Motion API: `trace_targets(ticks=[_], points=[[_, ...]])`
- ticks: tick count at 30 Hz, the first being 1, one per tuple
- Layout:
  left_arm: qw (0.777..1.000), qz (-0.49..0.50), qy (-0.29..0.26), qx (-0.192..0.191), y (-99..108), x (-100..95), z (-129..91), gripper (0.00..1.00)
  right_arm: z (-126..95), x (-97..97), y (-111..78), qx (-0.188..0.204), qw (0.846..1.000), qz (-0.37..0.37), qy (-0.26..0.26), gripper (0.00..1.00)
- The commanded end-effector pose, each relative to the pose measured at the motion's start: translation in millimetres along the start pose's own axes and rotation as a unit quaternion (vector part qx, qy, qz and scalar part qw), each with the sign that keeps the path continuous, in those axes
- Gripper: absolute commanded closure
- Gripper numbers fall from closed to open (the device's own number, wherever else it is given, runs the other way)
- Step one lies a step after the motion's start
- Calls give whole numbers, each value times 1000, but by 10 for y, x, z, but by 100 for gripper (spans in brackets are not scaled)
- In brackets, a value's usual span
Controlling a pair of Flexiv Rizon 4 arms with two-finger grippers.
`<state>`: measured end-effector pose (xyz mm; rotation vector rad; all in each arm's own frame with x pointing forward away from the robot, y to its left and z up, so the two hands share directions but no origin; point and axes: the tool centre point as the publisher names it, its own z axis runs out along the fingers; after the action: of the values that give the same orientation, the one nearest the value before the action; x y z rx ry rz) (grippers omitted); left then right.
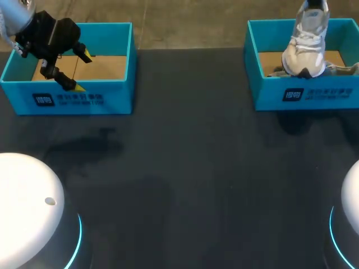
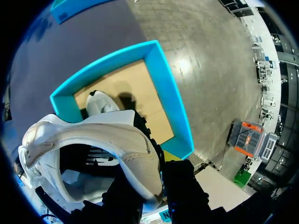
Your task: Take the shoe out of the shoebox, open the shoe tongue, remove and reinsert the insole, then place the shoe into the shoebox
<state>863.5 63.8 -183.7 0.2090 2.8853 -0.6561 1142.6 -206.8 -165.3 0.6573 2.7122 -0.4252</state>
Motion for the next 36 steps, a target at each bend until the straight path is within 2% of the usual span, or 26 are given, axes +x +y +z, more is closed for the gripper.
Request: trace_targets(ticks=[1, 5, 11, 17, 19, 21, 23, 28, 30, 36], points=[[1000, 0, 0, -2, -3, 10, -11, 0, 124, -196, 45, 2, 1000, 9, 30, 100], [1000, 0, 0, -2, -3, 10, -11, 0, 223, -310, -14, 1, 999, 25, 37, 100], [1000, 0, 0, -2, -3, 10, -11, 0, 294, -380, -69, 13, 997, 68, 45, 100], [1000, 0, 0, -2, -3, 10, -11, 0, 404, -384, -222, 16, 980, 190, 53, 100], [1000, 0, 0, -2, -3, 10, -11, 0, 424, -379, -247, 10, 976, 215, 45, 100], [1000, 0, 0, -2, -3, 10, -11, 0, 446, -376, -263, 28, 972, 229, 50, 100], [1000, 0, 0, -2, -3, 10, -11, 0, 455, -373, -268, 30, 967, 247, 51, 100], [1000, 0, 0, -2, -3, 10, -11, 0, 471, -354, -246, 55, 963, 260, 44, 100], [1000, 0, 0, -2, -3, 10, -11, 0, 505, -336, -213, 81, 963, 254, 45, 100], [1000, 0, 0, -2, -3, 10, -11, 0, 505, -336, -213, 81, 963, 254, 45, 100]])
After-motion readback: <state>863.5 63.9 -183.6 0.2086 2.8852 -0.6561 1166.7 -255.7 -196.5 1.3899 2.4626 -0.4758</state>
